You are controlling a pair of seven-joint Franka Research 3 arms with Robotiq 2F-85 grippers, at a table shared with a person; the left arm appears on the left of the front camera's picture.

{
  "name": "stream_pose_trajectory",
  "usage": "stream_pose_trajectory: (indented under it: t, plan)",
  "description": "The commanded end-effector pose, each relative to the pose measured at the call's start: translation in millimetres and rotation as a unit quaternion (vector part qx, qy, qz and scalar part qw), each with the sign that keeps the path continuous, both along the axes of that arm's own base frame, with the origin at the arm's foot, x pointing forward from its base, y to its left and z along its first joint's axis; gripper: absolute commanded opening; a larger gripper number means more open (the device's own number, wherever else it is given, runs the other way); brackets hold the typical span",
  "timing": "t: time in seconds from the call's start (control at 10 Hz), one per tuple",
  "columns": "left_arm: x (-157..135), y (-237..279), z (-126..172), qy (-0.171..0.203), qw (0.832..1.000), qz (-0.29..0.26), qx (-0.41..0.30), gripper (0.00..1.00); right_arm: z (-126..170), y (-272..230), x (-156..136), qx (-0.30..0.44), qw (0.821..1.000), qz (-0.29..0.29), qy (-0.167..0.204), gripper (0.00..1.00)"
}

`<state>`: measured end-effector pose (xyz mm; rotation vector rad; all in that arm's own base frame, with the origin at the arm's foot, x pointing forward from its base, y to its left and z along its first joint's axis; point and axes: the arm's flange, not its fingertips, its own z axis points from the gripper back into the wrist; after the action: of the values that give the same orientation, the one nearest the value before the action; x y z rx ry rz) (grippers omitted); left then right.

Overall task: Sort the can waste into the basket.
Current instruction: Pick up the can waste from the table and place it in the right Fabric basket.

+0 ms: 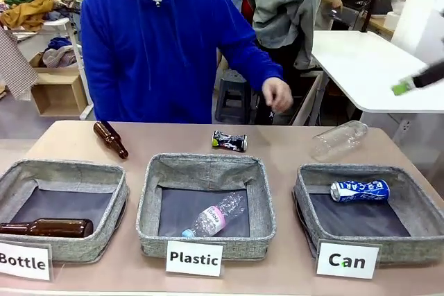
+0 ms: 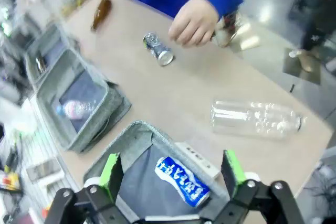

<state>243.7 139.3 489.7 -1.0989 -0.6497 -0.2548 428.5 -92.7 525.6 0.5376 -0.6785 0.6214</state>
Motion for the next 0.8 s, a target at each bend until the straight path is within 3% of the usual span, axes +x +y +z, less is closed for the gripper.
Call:
stream_pose_trajectory:
  t: [0.0, 0.1, 0.2, 0.3, 0.4, 0.5, 0.6, 0.7]
  plan:
    - [1, -3, 1, 0.001, 1.0, 0.004, -0.007, 1.0, -40, 1, -23, 0.114, 0.971, -0.182, -0.106, 1.0]
    - [1, -3, 1, 0.001, 1.0, 0.004, -0.007, 1.0, -50, -1, -29, 0.113, 0.969, -0.194, -0.105, 1.0]
    - [1, -3, 1, 0.001, 1.0, 0.004, -0.007, 1.0, -25, -20, -26, 0.052, 0.996, -0.069, -0.008, 1.0]
    - [1, -3, 1, 0.001, 1.0, 0.004, -0.007, 1.0, -25, -20, -26, 0.052, 0.996, -0.069, -0.008, 1.0]
    - [1, -3, 1, 0.001, 1.0, 0.004, -0.007, 1.0, -49, -28, -43, 0.094, 0.985, -0.144, -0.023, 1.0]
    - [1, -3, 1, 0.001, 1.0, 0.004, -0.007, 1.0, -44, -2, -11, 0.048, 0.993, -0.105, 0.013, 1.0]
    - [1, -3, 1, 0.001, 1.0, 0.004, -0.007, 1.0, -35, 2, 5, 0.029, 0.993, -0.114, 0.02, 1.0]
    - [1, -3, 1, 0.001, 1.0, 0.004, -0.007, 1.0, -26, -5, 2, 0.032, 0.99, -0.135, 0.018, 1.0]
